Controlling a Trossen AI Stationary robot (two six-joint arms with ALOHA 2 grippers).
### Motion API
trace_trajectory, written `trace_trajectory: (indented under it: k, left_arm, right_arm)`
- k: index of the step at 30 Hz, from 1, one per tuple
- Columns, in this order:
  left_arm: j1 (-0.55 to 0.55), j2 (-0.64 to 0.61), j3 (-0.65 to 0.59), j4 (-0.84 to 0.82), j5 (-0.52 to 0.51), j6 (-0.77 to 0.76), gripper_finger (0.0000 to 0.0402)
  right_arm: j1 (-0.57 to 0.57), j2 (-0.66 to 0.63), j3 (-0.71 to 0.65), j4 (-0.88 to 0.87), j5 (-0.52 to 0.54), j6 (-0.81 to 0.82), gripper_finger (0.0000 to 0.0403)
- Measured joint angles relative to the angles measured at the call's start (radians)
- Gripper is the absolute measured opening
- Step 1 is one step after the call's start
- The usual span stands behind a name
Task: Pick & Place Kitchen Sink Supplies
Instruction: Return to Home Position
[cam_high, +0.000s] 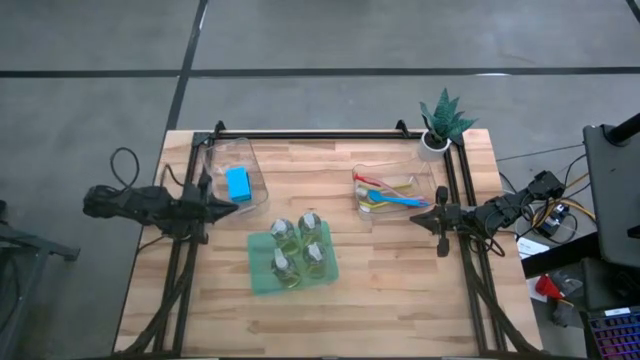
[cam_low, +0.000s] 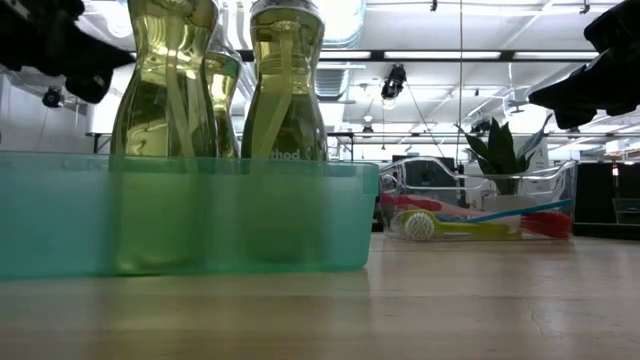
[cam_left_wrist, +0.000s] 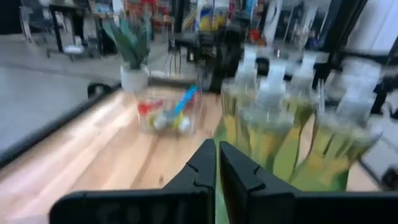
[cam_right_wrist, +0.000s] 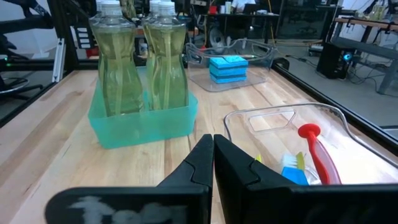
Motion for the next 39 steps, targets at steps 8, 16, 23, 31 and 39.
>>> trace_trajectory:
  k: [8,16,23,31,39]
  left_arm:
    - [0.0,-0.009,-0.117,0.123,0.055,0.08,0.0012]
    - [0.0,-0.011,-0.187,0.197,0.059,0.083,0.0013]
    - [0.0,-0.011,-0.199,0.191,0.068,0.086,0.0016]
    - [0.0,-0.011,-0.214,0.189,0.067,0.085,0.0018]
    - [0.0,-0.003,-0.225,0.227,0.066,0.065,0.0014]
  right_arm:
    - [0.0,-0.001,0.0,0.0,0.0,0.0,0.0008]
    - [0.0,-0.001,0.0,0.0,0.0,0.0,0.0008]
    - [0.0,-0.001,0.0,0.0,0.0,0.0,0.0008]
    - [0.0,-0.001,0.0,0.0,0.0,0.0,0.0008]
    - [0.0,-0.001,0.0,0.0,0.0,0.0,0.0008]
